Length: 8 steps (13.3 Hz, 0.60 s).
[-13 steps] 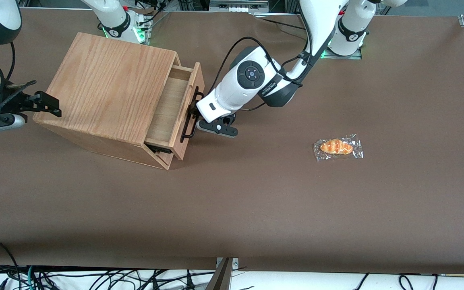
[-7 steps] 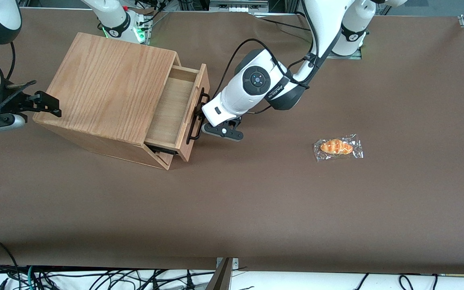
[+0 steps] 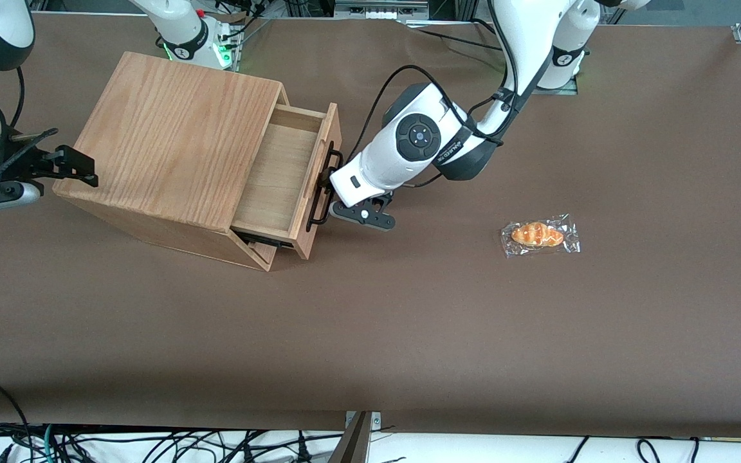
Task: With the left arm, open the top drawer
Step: 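Pull the handle with the left gripper, sliding the drawer out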
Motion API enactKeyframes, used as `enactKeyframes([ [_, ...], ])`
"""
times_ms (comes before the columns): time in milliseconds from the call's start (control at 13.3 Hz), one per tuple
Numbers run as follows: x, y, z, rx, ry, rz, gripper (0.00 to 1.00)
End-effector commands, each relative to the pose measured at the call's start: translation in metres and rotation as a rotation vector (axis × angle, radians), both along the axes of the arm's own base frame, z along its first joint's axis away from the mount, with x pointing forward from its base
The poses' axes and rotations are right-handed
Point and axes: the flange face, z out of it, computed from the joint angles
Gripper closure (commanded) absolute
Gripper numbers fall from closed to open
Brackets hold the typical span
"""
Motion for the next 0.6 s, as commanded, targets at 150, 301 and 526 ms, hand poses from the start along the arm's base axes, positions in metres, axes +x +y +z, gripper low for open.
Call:
enactKeyframes([
  [150, 0.024, 0.034, 0.008, 0.032, -0.01, -0.02, 0.0],
  [301, 0.027, 0.038, 0.007, 0.034, -0.009, -0.029, 0.0],
  [526, 0.031, 0.044, 0.006, 0.037, -0.002, -0.028, 0.0],
])
